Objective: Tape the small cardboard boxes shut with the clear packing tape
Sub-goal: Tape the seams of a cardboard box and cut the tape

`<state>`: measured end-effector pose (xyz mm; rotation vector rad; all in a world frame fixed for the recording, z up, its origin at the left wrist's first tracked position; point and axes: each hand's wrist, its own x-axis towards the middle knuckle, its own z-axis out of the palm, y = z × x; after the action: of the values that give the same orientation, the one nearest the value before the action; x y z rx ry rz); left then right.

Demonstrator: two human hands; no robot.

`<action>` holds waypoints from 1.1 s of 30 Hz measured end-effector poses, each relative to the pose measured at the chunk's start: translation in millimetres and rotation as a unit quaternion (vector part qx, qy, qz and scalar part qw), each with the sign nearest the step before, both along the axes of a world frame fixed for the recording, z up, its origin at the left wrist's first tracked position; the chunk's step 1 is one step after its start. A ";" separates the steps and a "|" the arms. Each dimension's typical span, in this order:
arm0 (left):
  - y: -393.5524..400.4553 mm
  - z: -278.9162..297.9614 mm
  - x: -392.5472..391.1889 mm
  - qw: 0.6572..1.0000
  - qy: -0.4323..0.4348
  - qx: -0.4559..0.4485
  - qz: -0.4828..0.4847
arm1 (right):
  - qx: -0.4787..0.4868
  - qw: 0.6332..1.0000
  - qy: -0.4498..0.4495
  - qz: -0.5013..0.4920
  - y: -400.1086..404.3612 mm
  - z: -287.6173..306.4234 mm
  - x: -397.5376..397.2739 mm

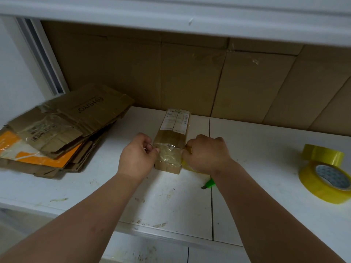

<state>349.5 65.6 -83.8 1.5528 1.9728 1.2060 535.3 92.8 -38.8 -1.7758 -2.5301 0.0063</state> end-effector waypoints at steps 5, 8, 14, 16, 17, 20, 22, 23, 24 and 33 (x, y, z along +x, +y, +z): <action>6.6 7.3 6.5 0.996 0.066 -0.041 -0.033 | 0.005 1.000 0.003 -0.019 -1.1 -3.0 -3.9; 12.3 9.2 4.4 0.995 0.082 -0.050 -0.031 | -0.006 1.000 0.012 -0.019 -4.8 0.9 -7.9; 19.7 9.2 -18.6 0.988 0.148 0.022 -0.048 | -0.130 0.966 0.221 -0.009 -14.8 9.7 -14.7; 22.5 7.7 -21.7 0.977 0.192 0.047 -0.077 | -0.164 0.942 0.292 -0.021 -17.7 4.9 -20.7; 22.4 9.6 -20.8 0.977 0.193 0.039 -0.086 | -0.177 0.930 0.321 -0.034 -19.0 1.9 -22.1; 24.0 14.5 -16.0 0.980 0.181 -0.008 -0.081 | -0.195 0.907 0.369 -0.053 -24.5 -2.4 -20.0; 25.4 15.0 -14.4 0.978 0.191 -0.021 -0.088 | -0.199 0.897 0.391 -0.063 -27.8 -4.2 -15.6; 26.0 15.0 -13.8 0.978 0.189 -0.018 -0.090 | -0.198 0.896 0.391 -0.068 -29.2 -4.9 -13.5; 27.0 15.1 -13.2 0.979 0.185 -0.010 -0.088 | -0.198 0.898 0.386 -0.075 -30.5 -5.9 -11.7; 39.0 17.4 -10.2 0.974 0.200 -0.029 -0.104 | -0.306 0.715 0.614 -0.134 -43.0 -19.0 6.3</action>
<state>339.4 104.6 -66.5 2.0387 1.9871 0.7899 541.5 49.8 -57.8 -1.3682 -1.2765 1.5604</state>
